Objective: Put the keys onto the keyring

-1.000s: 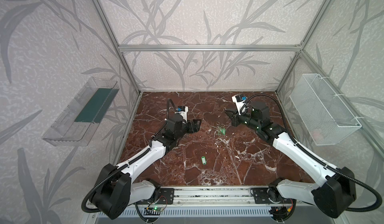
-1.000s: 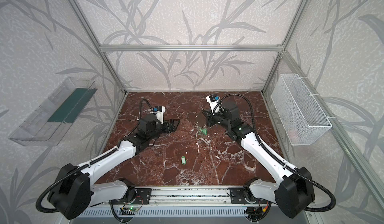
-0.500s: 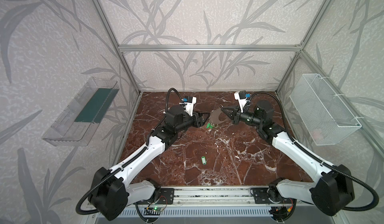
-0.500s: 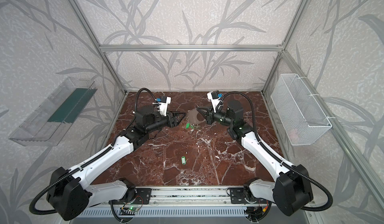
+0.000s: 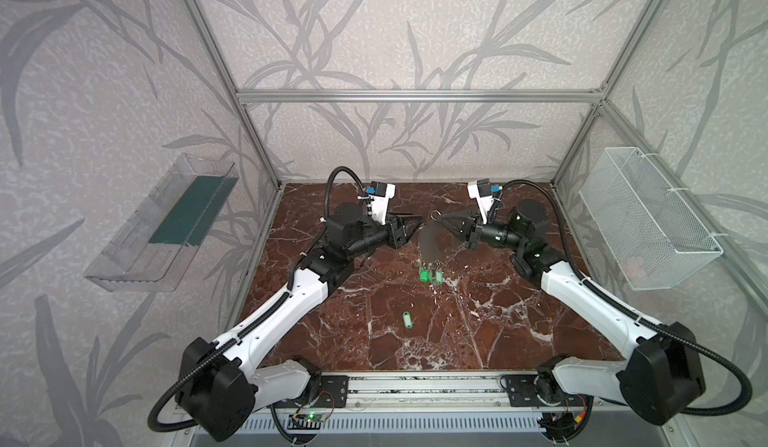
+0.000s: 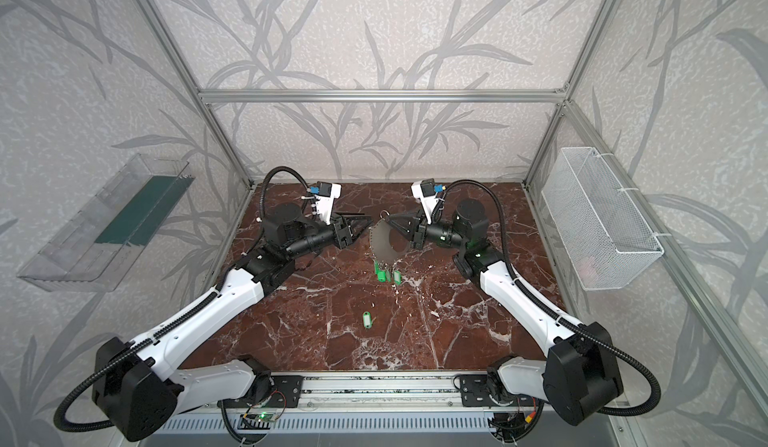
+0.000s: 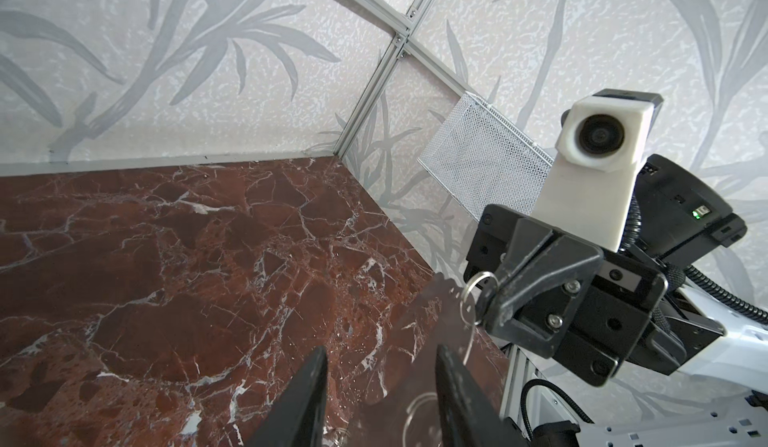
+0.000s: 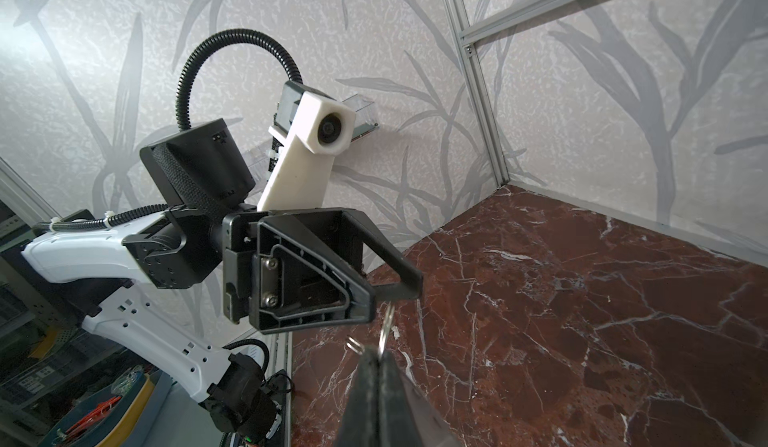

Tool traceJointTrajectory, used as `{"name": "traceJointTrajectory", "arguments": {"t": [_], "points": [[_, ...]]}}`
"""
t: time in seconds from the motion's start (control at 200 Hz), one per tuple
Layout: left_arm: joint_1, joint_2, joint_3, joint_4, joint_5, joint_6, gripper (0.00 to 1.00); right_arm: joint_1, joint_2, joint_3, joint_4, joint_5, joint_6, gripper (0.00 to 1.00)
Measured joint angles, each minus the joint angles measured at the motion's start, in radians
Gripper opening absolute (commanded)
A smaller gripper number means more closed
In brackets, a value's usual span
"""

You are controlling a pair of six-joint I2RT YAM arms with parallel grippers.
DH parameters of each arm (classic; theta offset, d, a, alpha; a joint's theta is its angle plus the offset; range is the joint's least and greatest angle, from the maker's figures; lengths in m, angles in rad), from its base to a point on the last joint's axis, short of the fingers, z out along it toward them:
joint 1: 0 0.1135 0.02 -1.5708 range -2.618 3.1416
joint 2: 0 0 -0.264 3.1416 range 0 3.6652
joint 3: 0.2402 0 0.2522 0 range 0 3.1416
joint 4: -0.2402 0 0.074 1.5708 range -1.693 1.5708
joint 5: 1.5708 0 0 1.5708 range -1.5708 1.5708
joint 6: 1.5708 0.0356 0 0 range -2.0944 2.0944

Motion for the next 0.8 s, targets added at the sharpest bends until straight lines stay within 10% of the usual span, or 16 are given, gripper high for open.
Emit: {"name": "traceJointTrajectory", "arguments": {"t": [0.8], "points": [[0.0,0.051,0.04,0.076,0.162,-0.025,0.29,0.002,0.026,0.0,0.041,-0.07,0.037,0.0]]}}
